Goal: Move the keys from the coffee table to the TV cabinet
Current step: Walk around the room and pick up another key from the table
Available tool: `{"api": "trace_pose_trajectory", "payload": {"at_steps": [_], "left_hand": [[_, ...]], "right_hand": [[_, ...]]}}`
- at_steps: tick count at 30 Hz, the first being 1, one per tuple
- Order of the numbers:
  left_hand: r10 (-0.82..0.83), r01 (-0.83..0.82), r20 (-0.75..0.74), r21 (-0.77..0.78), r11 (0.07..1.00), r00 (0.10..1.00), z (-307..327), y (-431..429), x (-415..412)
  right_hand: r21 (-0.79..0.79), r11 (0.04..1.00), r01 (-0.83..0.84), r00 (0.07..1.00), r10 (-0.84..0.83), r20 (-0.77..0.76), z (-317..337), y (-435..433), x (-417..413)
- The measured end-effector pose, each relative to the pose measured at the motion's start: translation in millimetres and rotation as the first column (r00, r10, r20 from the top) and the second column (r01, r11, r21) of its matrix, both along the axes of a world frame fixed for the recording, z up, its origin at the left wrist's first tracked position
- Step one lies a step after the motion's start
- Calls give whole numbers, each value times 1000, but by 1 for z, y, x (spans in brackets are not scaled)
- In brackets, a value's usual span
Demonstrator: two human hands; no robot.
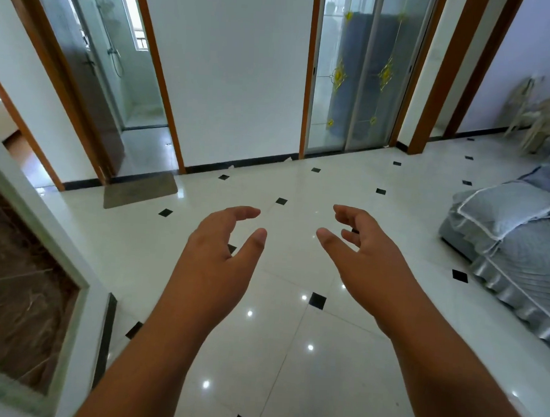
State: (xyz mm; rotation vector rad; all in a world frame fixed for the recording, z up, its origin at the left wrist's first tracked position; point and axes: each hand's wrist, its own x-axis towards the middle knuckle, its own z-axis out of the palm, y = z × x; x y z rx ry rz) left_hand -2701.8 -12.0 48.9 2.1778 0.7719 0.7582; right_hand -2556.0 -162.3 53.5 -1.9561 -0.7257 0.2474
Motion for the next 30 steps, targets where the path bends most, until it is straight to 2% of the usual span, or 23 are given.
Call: {"api": "trace_pose_trajectory", "payload": {"at_steps": [10, 20, 26, 30], "left_hand": [[-48, 57, -84, 109, 992, 995, 14, 73, 135], [-249, 251, -33, 133, 959, 968, 29, 117, 320], [-402, 403, -23, 67, 913, 915, 21, 108, 410], [-568, 569, -31, 56, 820, 822, 17, 87, 475]], "right_hand": [[76, 996, 46, 997, -42, -59, -16, 79, 129], [131, 965, 227, 974, -224, -40, 6, 100, 299], [87, 927, 364, 931, -363, -28, -1, 74, 358], [80, 846, 528, 849, -526, -42, -7, 39, 391]]}}
